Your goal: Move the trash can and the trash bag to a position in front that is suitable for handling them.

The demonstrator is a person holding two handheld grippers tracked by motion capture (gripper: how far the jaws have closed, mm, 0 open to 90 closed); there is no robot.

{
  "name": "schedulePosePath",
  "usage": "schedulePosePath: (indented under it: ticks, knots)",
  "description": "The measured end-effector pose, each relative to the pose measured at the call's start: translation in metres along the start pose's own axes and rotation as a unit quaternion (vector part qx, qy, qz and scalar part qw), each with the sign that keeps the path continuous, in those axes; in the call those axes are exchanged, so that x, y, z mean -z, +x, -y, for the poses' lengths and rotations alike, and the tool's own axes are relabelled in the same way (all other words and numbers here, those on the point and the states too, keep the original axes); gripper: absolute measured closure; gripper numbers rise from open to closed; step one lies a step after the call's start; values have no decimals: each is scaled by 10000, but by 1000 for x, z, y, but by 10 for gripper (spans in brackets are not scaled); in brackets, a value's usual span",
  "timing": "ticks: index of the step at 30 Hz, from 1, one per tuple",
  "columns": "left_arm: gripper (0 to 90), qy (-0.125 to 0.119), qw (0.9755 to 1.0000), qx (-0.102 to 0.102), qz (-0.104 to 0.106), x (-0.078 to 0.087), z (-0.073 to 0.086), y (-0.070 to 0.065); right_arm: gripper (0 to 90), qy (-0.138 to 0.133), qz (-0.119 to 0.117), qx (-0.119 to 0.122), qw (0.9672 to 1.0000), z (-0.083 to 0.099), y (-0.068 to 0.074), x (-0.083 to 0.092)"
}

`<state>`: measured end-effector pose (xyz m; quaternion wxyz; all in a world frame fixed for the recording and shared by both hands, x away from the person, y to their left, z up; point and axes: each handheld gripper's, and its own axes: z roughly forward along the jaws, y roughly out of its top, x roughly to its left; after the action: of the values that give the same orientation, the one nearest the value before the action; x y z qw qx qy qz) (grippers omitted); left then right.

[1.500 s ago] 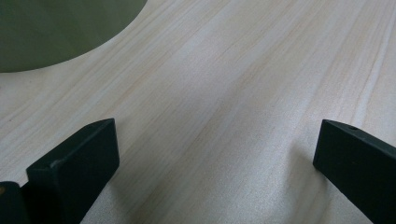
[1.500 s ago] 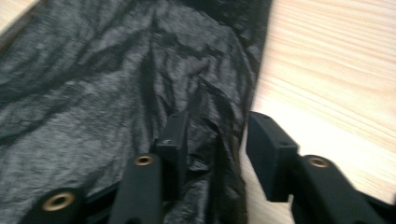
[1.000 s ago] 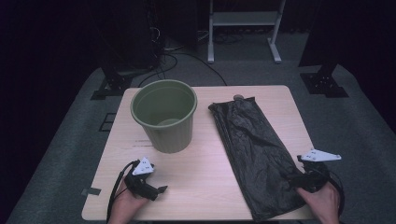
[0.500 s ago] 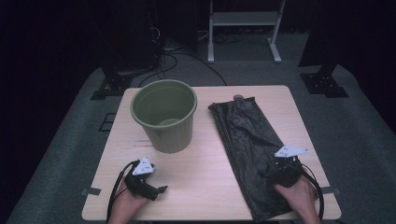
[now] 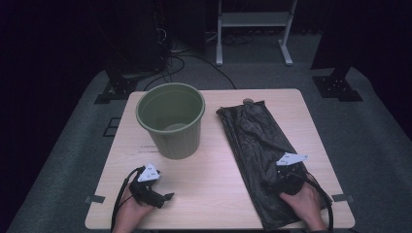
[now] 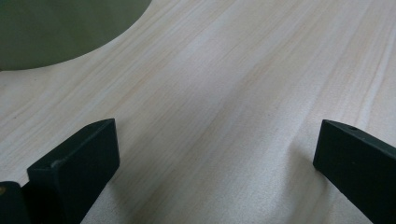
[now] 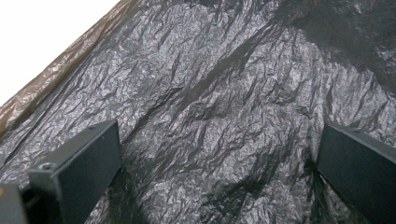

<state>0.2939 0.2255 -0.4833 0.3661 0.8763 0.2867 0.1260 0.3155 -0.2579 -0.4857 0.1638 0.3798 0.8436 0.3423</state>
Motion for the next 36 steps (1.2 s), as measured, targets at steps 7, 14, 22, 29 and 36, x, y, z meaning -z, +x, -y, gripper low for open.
schedulePosePath:
  ticks: [7, 14, 22, 29, 36]
  knots:
    - [0, -202, 9996, 174, 84, 5, -1, 1, 0, -44, -68, -103, 9999, 2, -1, -1]
    - [0, -294, 9988, 362, 126, 15, -6, 4, 0, -47, -49, -118, 9999, 2, -1, -1]
    - [0, -351, 9985, 380, 149, 29, -16, 7, 0, -48, -51, -119, 9999, 2, -1, -1]
    - [0, -377, 9982, 413, 201, 41, -24, 10, 0, -49, -52, -119, 9999, 2, -1, -1]
    - [0, -511, 9976, 431, 162, 59, -39, 13, 0, -49, -54, -119, 9999, 2, -1, -1]
